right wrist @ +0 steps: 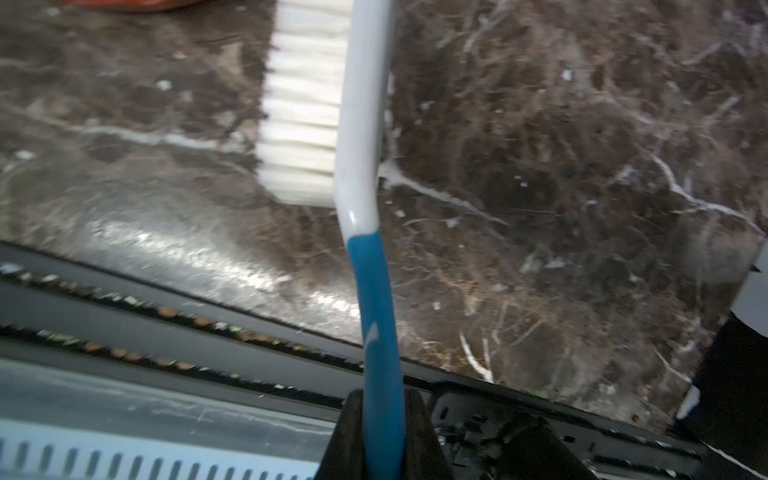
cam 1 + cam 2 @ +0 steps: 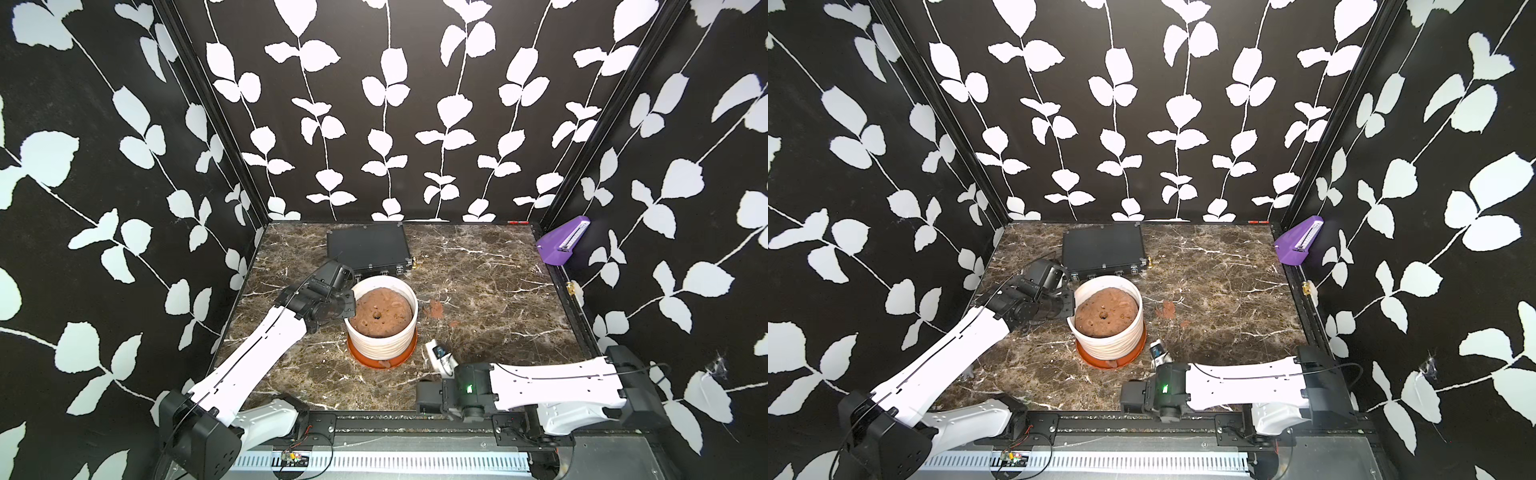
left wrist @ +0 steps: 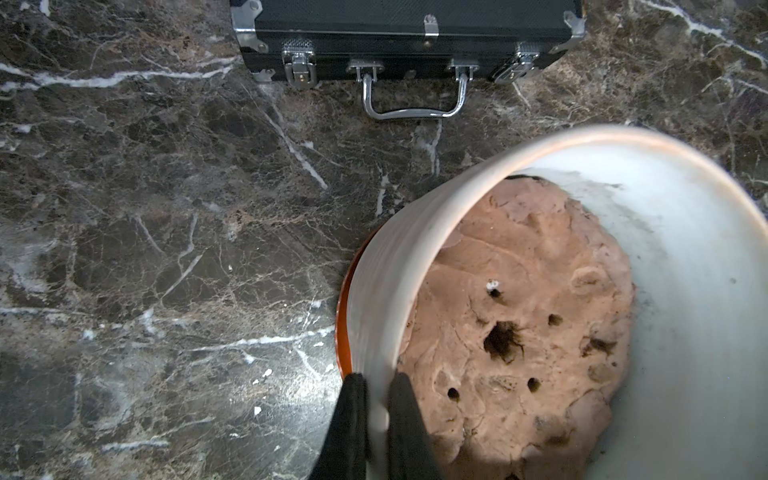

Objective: Scrub the dried mud off the ceramic pot
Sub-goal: Move the pot to the center of the board, then place the brush at the center of the board.

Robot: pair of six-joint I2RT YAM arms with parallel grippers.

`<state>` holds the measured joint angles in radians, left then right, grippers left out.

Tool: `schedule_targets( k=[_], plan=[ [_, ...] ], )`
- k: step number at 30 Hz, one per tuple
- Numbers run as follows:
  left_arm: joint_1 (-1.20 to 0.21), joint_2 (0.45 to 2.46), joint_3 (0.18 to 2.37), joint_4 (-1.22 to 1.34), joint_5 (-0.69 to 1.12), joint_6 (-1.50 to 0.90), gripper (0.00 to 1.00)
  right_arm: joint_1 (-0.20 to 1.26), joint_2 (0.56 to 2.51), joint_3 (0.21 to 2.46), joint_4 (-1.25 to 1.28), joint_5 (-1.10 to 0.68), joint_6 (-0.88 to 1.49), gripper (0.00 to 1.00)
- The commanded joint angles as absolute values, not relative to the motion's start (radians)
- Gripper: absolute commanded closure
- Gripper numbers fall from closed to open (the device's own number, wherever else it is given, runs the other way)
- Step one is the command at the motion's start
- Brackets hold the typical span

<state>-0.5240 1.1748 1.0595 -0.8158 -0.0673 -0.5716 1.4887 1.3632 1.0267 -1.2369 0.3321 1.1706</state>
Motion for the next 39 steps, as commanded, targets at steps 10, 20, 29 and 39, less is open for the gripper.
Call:
schedule_targets(
  k=[10, 20, 29, 39],
  plan=[
    [-0.529, 1.195, 1.159, -0.738, -0.044, -0.505, 0.64, 0.837, 0.979, 0.815, -1.078, 0.248, 0.888, 1.0],
    [-0.528, 1.118, 1.258, -0.882, -0.311, -0.397, 0.5, 0.587, 1.1, 0.742, -0.714, -0.049, 0.726, 1.0],
    [-0.515, 0.957, 0.987, -0.677, -0.681, -0.447, 0.23, 0.4, 1.289, 0.631, -0.498, -0.177, 0.65, 0.93],
    [-0.511, 0.976, 0.75, -0.473, -0.801, -0.441, 0.1, 0.379, 1.278, 0.611, -0.552, -0.118, 0.638, 0.36]
  ],
)
